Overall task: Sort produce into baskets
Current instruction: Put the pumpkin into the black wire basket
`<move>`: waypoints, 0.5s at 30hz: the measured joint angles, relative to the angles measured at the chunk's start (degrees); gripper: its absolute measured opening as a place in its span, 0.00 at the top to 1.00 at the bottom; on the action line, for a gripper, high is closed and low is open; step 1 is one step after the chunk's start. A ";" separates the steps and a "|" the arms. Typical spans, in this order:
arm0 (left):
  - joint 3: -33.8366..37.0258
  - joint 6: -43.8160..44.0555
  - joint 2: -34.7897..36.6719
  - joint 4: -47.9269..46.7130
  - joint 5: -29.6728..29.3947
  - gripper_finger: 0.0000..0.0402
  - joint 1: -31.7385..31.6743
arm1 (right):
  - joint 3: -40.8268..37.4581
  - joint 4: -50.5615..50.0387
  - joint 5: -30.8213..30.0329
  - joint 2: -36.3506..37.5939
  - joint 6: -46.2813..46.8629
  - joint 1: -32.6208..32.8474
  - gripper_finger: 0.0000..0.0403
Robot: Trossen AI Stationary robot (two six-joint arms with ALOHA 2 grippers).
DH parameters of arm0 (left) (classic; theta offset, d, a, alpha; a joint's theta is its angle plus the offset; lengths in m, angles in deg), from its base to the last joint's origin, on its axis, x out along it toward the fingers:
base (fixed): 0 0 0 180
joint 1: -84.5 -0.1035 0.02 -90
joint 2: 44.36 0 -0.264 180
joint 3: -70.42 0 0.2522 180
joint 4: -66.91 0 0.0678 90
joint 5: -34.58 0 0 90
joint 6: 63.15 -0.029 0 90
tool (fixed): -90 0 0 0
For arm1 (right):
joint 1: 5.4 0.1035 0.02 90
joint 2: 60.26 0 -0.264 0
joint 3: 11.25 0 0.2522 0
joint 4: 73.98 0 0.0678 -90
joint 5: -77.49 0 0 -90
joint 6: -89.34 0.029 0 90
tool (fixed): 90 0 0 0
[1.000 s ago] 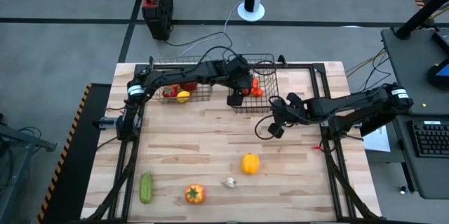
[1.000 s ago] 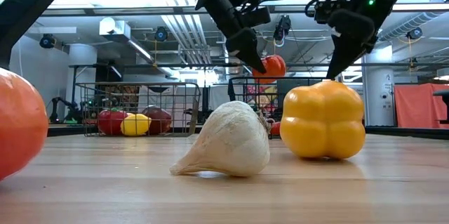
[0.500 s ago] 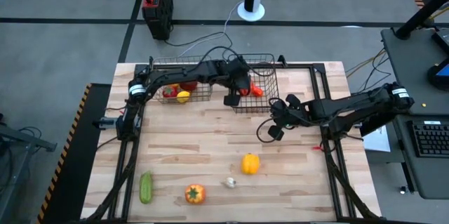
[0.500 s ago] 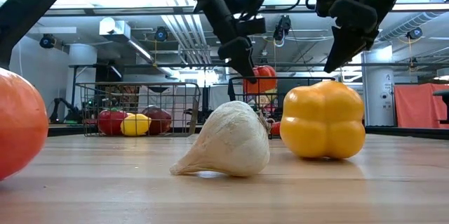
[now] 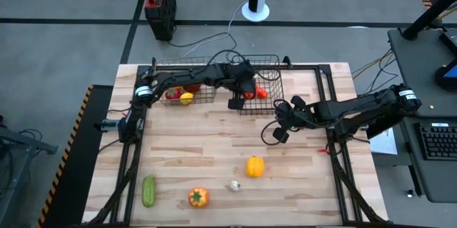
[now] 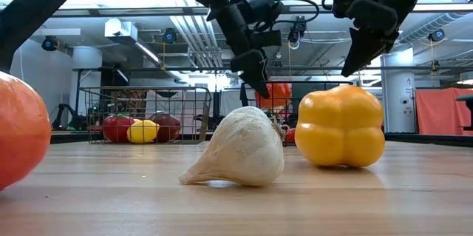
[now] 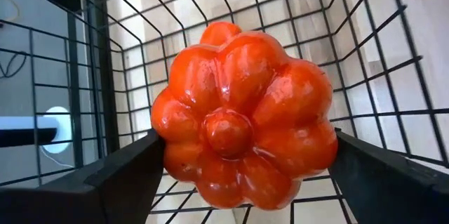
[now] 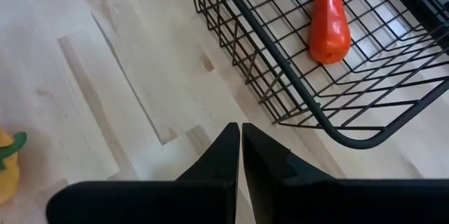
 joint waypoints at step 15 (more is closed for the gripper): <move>0.00 0.02 -1.51 -0.31 0.04 0.10 0.02 | 0.00 0.00 0.00 0.00 -0.04 0.00 0.97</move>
